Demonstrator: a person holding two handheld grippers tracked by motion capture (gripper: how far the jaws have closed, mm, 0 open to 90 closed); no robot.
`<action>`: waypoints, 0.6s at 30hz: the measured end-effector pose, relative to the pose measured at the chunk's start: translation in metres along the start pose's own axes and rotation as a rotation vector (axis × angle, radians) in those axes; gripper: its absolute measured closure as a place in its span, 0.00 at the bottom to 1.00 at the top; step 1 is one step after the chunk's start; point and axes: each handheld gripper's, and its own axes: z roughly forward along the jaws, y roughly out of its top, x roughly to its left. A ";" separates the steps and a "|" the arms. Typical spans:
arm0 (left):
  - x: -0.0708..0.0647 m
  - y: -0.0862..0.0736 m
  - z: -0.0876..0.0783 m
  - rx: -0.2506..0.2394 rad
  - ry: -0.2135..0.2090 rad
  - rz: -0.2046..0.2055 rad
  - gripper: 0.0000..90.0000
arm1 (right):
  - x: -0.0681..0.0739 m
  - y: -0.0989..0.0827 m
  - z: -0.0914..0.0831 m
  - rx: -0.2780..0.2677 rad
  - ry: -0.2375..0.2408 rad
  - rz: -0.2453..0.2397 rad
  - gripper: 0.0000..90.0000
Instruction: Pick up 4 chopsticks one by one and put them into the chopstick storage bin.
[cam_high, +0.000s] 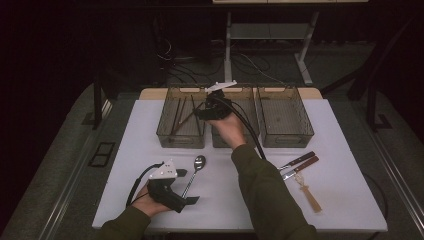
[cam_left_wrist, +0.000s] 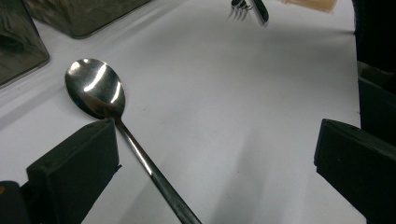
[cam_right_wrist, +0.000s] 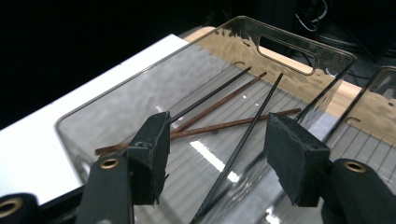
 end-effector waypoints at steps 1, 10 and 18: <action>0.000 0.000 0.000 0.000 0.003 0.005 0.00 | -0.002 -0.002 -0.004 -0.006 0.011 0.004 0.43; 0.000 0.000 0.001 -0.001 0.006 -0.004 0.00 | -0.009 -0.015 -0.032 -0.016 0.053 -0.035 0.35; 0.000 0.000 0.001 0.004 0.018 -0.003 0.00 | -0.010 -0.029 -0.062 -0.036 0.086 -0.057 0.27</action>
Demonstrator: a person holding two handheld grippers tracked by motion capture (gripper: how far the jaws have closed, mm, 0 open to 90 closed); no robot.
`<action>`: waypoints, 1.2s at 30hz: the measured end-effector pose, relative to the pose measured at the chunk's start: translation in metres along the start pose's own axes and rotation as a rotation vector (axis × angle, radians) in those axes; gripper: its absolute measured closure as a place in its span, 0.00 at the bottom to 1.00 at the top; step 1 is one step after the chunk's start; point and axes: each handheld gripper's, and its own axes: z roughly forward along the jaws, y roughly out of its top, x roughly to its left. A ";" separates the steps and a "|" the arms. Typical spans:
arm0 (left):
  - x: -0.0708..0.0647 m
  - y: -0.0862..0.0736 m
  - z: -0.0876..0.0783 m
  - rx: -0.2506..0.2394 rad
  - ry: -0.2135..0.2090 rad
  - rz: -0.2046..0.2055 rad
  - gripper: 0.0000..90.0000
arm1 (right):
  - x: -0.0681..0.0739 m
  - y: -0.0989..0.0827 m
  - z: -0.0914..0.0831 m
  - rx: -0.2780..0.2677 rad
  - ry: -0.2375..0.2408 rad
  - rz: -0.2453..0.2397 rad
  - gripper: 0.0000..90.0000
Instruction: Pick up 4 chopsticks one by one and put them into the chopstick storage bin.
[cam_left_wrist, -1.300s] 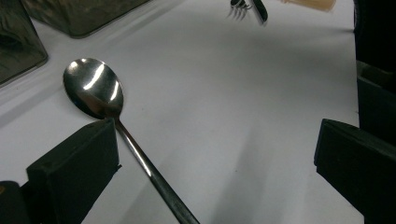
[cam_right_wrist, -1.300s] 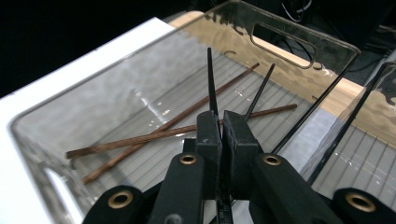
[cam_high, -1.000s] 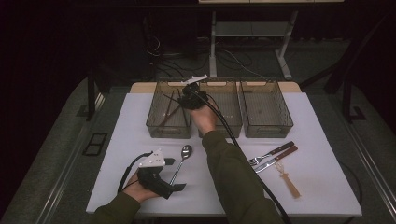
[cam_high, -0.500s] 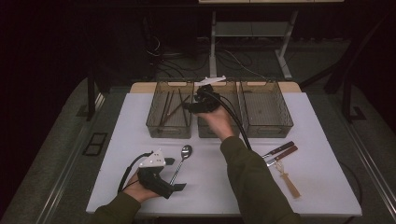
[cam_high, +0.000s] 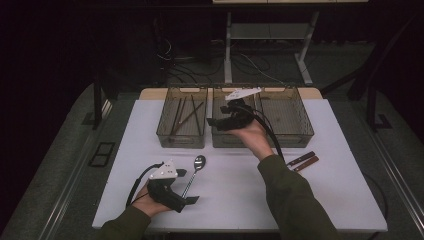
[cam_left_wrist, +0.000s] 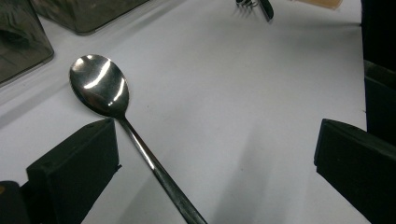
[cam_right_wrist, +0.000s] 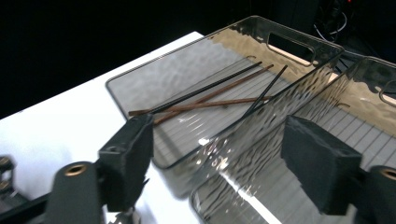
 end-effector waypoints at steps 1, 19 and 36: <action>0.001 0.000 0.000 0.004 0.001 0.005 0.00 | 0.001 -0.002 -0.004 0.000 0.004 0.001 0.23; 0.000 0.000 0.000 0.017 0.001 -0.001 0.00 | 0.000 -0.055 -0.062 -0.002 0.014 0.028 0.16; 0.001 -0.001 0.000 0.019 0.011 -0.001 0.00 | -0.005 -0.130 -0.117 -0.029 -0.091 0.041 0.14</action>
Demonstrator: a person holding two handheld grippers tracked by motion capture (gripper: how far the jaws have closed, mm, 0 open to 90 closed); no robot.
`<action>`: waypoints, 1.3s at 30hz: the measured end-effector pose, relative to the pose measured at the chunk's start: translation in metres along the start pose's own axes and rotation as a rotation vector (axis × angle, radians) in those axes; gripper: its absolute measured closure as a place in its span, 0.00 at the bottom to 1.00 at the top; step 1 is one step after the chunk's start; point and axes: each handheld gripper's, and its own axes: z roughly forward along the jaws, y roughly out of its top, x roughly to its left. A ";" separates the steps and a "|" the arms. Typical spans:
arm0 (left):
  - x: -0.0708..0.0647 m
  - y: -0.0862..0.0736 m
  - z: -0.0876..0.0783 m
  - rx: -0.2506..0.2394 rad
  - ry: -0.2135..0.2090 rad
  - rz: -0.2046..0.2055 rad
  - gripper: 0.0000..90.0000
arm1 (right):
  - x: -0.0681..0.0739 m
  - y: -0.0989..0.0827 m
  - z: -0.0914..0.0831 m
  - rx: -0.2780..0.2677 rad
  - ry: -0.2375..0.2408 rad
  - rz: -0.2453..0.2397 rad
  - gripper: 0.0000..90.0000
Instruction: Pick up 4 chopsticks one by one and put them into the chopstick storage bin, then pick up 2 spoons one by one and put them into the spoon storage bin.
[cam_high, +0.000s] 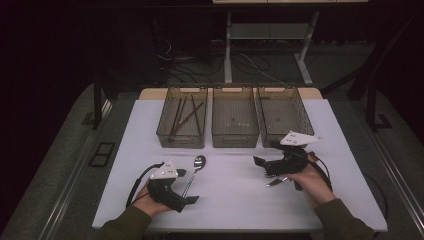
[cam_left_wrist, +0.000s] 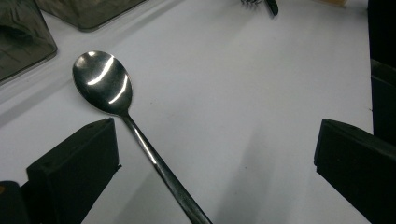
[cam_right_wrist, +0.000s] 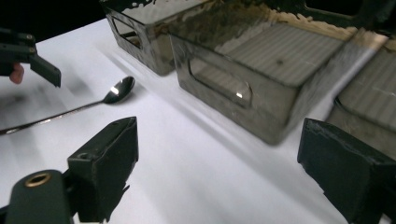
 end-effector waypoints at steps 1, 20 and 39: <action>0.000 0.000 0.000 -0.001 0.001 0.001 0.00 | 0.000 -0.004 -0.003 -0.002 -0.001 0.007 0.14; -0.002 0.001 0.000 0.004 0.007 0.006 0.00 | 0.003 -0.053 -0.042 0.015 -0.019 -0.007 0.14; -0.002 0.001 0.000 0.005 0.009 0.009 0.00 | -0.008 -0.071 -0.077 0.092 -0.107 0.003 0.14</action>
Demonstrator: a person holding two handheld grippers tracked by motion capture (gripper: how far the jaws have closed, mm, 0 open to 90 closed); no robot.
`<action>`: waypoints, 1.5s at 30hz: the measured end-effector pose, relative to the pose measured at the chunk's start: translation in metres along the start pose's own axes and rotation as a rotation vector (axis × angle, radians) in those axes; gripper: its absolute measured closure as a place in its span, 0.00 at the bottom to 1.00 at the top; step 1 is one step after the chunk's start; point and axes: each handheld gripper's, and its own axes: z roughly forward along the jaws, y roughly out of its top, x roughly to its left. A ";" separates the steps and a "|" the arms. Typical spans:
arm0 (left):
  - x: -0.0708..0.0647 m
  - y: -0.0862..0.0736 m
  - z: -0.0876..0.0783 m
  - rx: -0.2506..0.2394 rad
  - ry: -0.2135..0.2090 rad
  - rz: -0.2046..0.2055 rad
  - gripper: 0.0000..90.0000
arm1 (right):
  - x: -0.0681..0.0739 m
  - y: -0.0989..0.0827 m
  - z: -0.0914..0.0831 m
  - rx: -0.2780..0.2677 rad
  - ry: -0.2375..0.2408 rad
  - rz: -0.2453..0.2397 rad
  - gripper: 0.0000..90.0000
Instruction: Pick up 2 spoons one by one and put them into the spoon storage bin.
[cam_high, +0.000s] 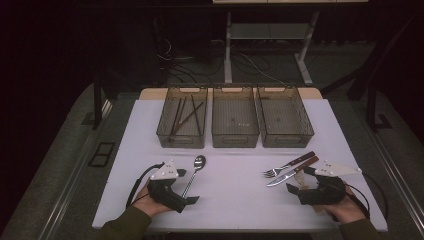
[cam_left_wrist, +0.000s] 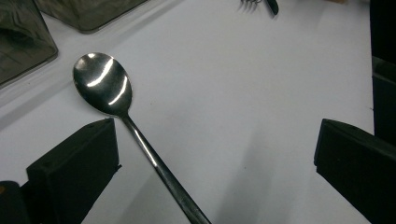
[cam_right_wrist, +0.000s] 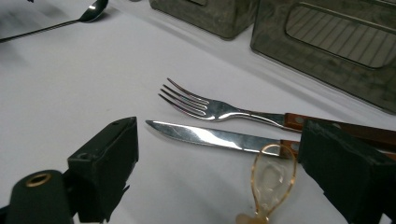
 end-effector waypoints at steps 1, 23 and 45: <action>0.000 0.000 0.000 0.003 0.001 0.000 0.00 | -0.001 0.000 -0.001 0.005 -0.002 0.004 0.14; 0.001 0.000 0.000 0.008 0.004 0.008 0.00 | -0.024 -0.017 -0.023 0.153 -0.037 0.036 0.26; 0.000 0.000 0.001 0.007 0.001 0.005 0.00 | -0.018 -0.021 -0.010 0.288 -0.010 0.025 0.67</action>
